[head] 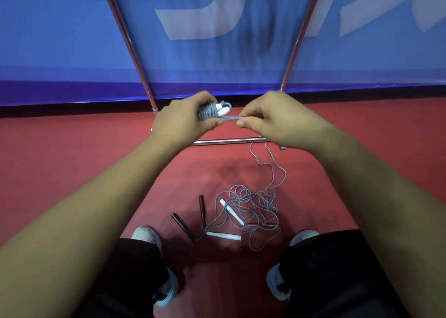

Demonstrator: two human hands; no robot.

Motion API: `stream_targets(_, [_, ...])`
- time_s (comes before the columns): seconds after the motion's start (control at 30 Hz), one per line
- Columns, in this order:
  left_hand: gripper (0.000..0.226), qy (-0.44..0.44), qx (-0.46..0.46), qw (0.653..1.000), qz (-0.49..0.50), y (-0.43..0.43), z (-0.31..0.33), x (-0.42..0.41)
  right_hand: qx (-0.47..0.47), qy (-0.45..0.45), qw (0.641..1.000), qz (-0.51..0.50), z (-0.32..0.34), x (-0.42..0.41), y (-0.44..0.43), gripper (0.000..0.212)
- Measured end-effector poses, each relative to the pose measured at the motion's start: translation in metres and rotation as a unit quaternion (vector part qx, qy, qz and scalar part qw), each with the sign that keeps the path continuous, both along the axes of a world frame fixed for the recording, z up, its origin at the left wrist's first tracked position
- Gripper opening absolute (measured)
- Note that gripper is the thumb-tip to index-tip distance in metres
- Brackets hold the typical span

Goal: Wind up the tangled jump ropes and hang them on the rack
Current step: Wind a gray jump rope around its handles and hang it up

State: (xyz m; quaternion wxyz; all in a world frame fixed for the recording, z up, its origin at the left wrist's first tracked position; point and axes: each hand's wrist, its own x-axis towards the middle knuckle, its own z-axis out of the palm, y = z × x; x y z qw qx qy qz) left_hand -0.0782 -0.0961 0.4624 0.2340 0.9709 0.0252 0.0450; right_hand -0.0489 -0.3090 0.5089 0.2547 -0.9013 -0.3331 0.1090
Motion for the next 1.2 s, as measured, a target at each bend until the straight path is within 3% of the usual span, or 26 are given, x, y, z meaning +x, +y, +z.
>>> stream_targets(0.13, [0.038, 0.024, 0.112, 0.989, -0.097, -0.014, 0.003, -0.007, 0.030, 0.002, 1.000, 0.007, 0.002, -0.004, 0.000, 0.020])
stream_targets(0.23, [0.053, 0.073, 0.087, 0.981, -0.159, -0.022, 0.012, -0.014, 0.065, 0.028, 0.997, -0.013, 0.005, -0.005, 0.000, 0.017])
stream_targets(0.3, [0.055, 0.101, -0.009, 0.979, -0.175, -0.022, 0.012, -0.015, 0.097, 0.040, 0.994, -0.037, 0.004, -0.003, 0.000, 0.014])
stream_targets(0.43, [0.009, 0.090, -0.296, 0.928, -0.206, -0.025, 0.013, -0.021, 0.209, 0.121, 0.964, -0.111, 0.001, 0.004, -0.004, 0.010])
stream_targets(0.53, [0.019, 0.060, -0.402, 0.897, -0.173, -0.031, 0.013, -0.022, 0.251, 0.182, 0.941, -0.133, -0.001, 0.008, -0.007, 0.021])
stream_targets(0.63, [0.020, 0.054, -0.523, 0.841, -0.124, -0.035, 0.013, -0.019, 0.265, 0.214, 0.931, -0.129, -0.003, 0.007, -0.006, 0.023])
stream_targets(0.83, [0.032, 0.083, -0.665, 0.737, -0.083, -0.037, 0.010, -0.014, 0.269, 0.208, 0.931, -0.133, -0.006, 0.006, -0.008, 0.007])
stream_targets(1.07, [0.019, 0.085, -0.656, 0.748, -0.063, -0.035, 0.010, -0.012, 0.277, 0.185, 0.931, -0.153, -0.005, 0.007, -0.009, 0.009])
stream_targets(1.2, [0.021, 0.088, -0.653, 0.752, -0.029, -0.028, 0.007, -0.009, 0.298, 0.178, 0.931, -0.110, 0.001, 0.004, -0.010, 0.011])
